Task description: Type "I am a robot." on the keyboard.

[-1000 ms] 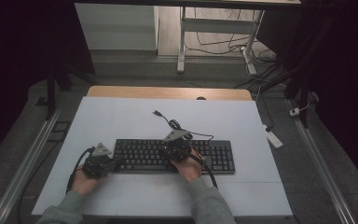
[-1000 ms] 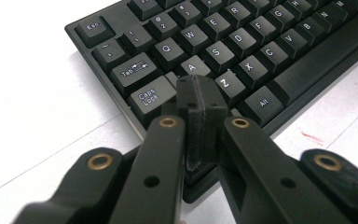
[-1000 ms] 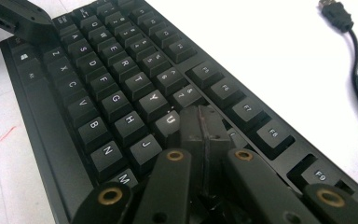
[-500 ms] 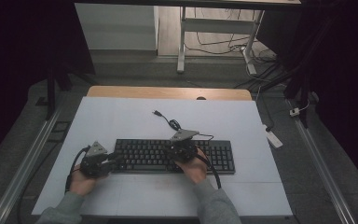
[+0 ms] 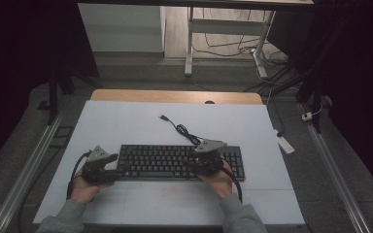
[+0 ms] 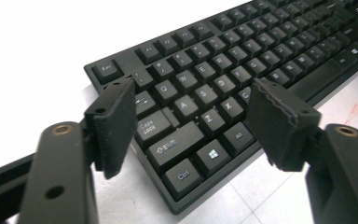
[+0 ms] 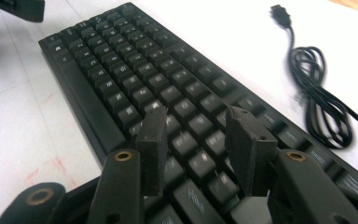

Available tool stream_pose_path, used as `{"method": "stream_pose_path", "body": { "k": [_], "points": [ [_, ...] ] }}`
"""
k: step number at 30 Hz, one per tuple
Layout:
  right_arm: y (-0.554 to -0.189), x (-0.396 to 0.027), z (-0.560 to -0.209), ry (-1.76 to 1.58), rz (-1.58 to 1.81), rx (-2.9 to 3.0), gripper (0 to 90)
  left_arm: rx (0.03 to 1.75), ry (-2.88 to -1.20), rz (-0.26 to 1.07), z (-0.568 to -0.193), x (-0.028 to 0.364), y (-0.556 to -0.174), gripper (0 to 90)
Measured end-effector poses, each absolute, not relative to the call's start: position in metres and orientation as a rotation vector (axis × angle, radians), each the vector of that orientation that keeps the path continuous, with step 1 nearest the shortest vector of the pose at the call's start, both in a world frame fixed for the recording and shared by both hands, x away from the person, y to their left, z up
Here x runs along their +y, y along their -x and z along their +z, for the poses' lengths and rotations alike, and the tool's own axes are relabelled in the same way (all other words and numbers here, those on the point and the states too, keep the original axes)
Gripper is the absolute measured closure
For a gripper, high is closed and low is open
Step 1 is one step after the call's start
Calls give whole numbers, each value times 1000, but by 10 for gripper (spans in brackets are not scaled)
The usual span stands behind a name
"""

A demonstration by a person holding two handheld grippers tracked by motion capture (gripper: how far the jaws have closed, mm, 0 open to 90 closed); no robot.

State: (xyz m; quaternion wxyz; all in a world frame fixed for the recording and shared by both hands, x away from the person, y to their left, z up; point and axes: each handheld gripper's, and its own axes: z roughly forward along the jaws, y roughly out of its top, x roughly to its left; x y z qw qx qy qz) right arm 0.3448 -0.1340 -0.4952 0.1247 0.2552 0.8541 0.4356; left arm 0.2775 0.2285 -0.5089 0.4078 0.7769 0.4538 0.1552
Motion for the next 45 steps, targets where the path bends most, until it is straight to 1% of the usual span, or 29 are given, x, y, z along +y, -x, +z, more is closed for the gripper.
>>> {"method": "stream_pose_path", "body": {
  "k": [7, 10, 15, 20, 25, 26, 27, 28, 30, 31, 32, 33, 39, 45],
  "points": [
    [-334, -158, -492, -761, 1285, 2454, 576, 1128, -1967, 380, -507, 227, -278, 271],
    [-332, -164, -492, -770, 1289, 2442, 573, 1123, -1966, 371, -507, 227, -278, 265],
    [-329, -167, -493, -770, 1314, 2432, 568, 1112, -1971, 372, -506, 226, -278, 267],
    [-328, -164, -493, -751, 1312, 2435, 566, 1084, -1973, 370, -503, 223, -277, 302],
    [-327, -166, -492, -753, 1328, 2423, 566, 1047, -1968, 393, -499, 217, -277, 386],
    [-327, -167, -491, -755, 1329, 2414, 567, 1039, -1964, 395, -497, 216, -277, 433],
    [-327, -167, -490, -758, 1327, 2411, 566, 1033, -1960, 398, -496, 215, -277, 463],
    [-327, -167, -490, -758, 1327, 2411, 566, 1025, -1956, 394, -495, 214, -277, 463],
    [-327, -168, -491, -758, 1341, 2408, 567, 1008, -1958, 386, -495, 212, -277, 534],
    [-327, -168, -490, -758, 1335, 2411, 566, 1002, -1962, 384, -495, 211, -277, 601],
    [-327, -168, -491, -759, 1332, 2412, 566, 997, -1965, 377, -495, 209, -277, 639],
    [-327, -168, -491, -759, 1332, 2412, 566, 989, -1969, 374, -495, 208, -278, 639],
    [-327, -167, -493, -754, 1325, 2418, 566, 939, -2003, 332, -494, 198, -278, 886],
    [-327, -167, -494, -758, 1307, 2421, 566, 886, -2060, 302, -497, 179, -279, 892]
  ]
}}
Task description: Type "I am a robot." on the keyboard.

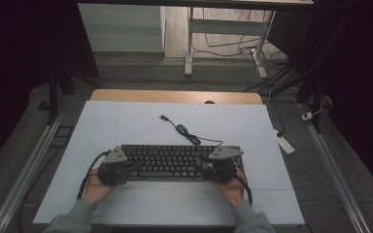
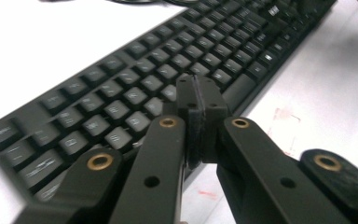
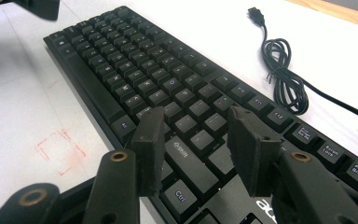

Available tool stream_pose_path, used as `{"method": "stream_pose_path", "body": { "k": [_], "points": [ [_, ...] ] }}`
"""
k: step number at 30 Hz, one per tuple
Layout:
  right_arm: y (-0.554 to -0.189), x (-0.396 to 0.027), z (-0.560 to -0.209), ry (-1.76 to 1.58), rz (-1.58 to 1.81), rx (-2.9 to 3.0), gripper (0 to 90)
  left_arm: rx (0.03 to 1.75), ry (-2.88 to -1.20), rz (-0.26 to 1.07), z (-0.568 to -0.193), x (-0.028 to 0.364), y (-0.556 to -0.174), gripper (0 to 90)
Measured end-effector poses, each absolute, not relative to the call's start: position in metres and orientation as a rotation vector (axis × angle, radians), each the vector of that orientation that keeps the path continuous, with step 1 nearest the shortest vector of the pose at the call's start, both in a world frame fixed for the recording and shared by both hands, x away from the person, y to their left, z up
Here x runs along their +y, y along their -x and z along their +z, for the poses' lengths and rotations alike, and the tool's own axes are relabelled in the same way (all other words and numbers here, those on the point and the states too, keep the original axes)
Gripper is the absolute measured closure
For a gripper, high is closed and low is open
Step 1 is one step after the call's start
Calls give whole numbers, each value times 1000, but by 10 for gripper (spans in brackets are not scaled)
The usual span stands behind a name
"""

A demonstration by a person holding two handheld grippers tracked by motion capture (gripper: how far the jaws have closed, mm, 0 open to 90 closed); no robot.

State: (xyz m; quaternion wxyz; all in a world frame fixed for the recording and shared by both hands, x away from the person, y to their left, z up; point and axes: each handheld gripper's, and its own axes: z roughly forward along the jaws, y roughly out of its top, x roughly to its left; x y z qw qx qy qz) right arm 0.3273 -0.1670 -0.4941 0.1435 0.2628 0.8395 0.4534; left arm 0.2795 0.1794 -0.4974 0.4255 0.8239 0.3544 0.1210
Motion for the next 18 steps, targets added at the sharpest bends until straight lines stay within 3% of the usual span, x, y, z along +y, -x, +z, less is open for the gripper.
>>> {"method": "stream_pose_path", "body": {
  "k": [18],
  "points": [
    [-328, -168, -495, -774, 1297, 2413, 566, 815, -2193, 276, -512, 137, -290, 891]
  ]
}}
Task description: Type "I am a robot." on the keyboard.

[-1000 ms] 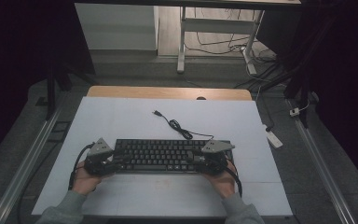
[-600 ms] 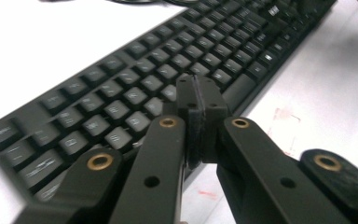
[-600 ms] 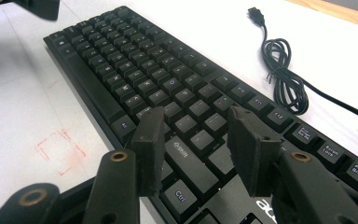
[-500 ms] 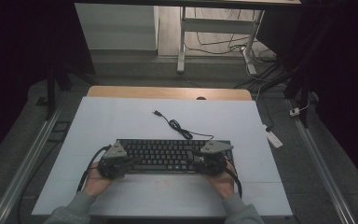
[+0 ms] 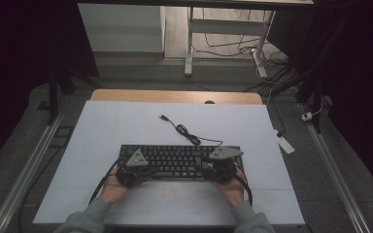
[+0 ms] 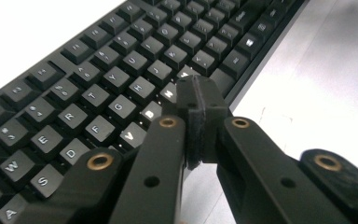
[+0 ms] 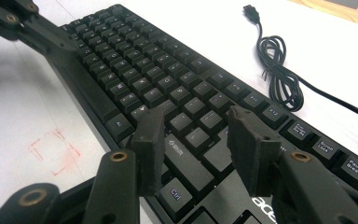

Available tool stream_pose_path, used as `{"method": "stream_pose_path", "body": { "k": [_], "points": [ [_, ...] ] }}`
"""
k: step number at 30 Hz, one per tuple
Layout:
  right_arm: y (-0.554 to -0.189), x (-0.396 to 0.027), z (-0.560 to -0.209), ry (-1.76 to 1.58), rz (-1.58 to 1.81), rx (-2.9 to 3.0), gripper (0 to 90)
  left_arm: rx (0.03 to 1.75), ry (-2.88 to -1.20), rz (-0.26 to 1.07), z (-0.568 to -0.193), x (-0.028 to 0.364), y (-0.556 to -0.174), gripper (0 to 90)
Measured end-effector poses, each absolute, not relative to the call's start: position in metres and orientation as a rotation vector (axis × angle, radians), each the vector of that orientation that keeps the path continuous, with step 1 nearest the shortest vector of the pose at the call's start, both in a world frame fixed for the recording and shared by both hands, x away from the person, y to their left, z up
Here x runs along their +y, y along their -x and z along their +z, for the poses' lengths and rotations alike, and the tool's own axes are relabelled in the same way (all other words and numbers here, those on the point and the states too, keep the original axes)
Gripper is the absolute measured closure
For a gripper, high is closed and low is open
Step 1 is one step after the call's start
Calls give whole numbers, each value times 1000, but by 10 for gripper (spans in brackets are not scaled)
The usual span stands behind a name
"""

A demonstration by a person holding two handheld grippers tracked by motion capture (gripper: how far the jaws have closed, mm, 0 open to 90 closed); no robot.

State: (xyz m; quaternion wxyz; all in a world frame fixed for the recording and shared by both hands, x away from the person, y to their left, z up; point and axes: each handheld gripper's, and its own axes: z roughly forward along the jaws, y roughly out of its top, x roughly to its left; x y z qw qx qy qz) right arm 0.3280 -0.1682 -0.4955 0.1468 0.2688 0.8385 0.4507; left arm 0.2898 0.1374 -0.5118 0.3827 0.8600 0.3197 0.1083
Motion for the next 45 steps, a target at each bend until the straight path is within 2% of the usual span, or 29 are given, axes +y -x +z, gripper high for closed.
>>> {"method": "stream_pose_path", "body": {
  "k": [27, 33, 37, 40, 45],
  "points": [
    [-329, -169, -498, -784, 1276, 2411, 563, 832, -2262, 291, -524, 127, -293, 891],
    [-329, -169, -497, -781, 1286, 2407, 563, 822, -2183, 300, -515, 133, -290, 887],
    [-329, -169, -498, -783, 1289, 2409, 562, 832, -2098, 297, -504, 141, -288, 761],
    [-328, -169, -499, -782, 1281, 2414, 562, 845, -2075, 318, -499, 143, -286, 618],
    [-328, -168, -499, -782, 1287, 2412, 562, 862, -2061, 317, -495, 147, -286, 490]
  ]
}}
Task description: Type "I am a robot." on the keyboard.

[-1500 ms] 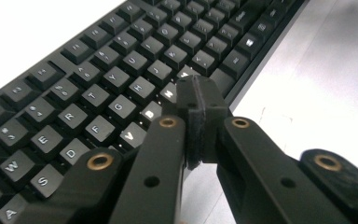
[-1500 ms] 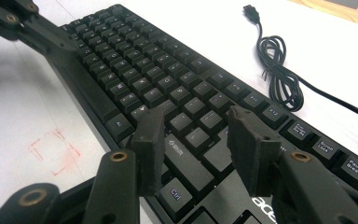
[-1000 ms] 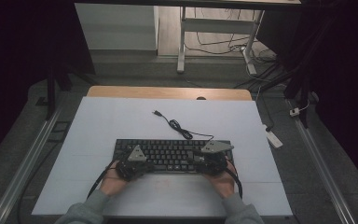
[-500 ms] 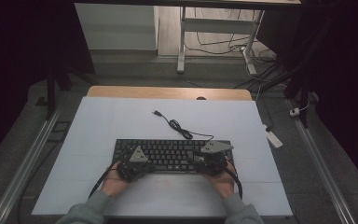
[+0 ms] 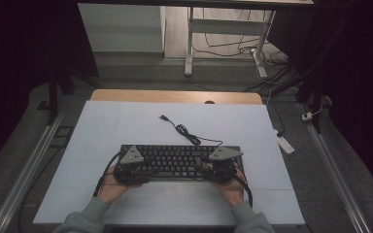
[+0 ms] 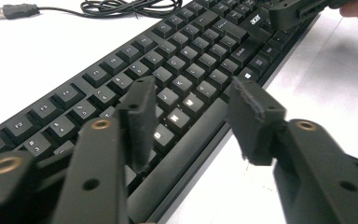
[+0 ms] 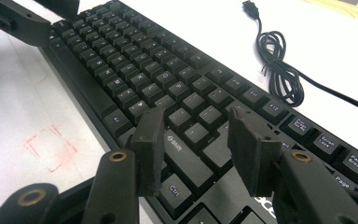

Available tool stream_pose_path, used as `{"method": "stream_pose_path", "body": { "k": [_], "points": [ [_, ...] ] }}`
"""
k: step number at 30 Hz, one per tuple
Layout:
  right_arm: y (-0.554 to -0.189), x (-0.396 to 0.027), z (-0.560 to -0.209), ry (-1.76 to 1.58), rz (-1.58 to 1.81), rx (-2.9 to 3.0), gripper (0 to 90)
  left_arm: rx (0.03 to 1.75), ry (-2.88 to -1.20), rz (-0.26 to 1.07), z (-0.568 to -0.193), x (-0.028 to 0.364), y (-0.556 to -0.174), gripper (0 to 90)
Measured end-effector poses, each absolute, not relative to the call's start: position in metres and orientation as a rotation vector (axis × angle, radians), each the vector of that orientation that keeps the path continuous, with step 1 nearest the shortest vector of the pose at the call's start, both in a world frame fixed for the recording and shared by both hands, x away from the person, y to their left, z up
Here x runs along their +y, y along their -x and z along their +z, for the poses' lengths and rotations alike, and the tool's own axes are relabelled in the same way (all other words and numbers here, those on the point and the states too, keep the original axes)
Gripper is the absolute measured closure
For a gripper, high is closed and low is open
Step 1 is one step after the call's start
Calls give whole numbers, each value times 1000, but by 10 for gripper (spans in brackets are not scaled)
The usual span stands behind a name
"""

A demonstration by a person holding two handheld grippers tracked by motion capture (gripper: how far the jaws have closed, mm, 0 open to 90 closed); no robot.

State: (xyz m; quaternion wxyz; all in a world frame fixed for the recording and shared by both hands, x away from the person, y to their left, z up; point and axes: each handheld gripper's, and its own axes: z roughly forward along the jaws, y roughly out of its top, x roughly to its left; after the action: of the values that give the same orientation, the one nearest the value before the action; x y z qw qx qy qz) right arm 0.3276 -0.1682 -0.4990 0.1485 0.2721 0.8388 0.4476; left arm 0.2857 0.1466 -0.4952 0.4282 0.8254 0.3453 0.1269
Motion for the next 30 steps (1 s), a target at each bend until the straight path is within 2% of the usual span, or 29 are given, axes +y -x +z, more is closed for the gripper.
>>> {"method": "stream_pose_path", "body": {
  "k": [10, 30],
  "points": [
    [-327, -170, -499, -783, 1290, 2409, 561, 903, -2044, 333, -490, 154, -287, 375],
    [-328, -170, -498, -778, 1277, 2406, 557, 974, -2019, 347, -488, 170, -292, 356]
  ]
}}
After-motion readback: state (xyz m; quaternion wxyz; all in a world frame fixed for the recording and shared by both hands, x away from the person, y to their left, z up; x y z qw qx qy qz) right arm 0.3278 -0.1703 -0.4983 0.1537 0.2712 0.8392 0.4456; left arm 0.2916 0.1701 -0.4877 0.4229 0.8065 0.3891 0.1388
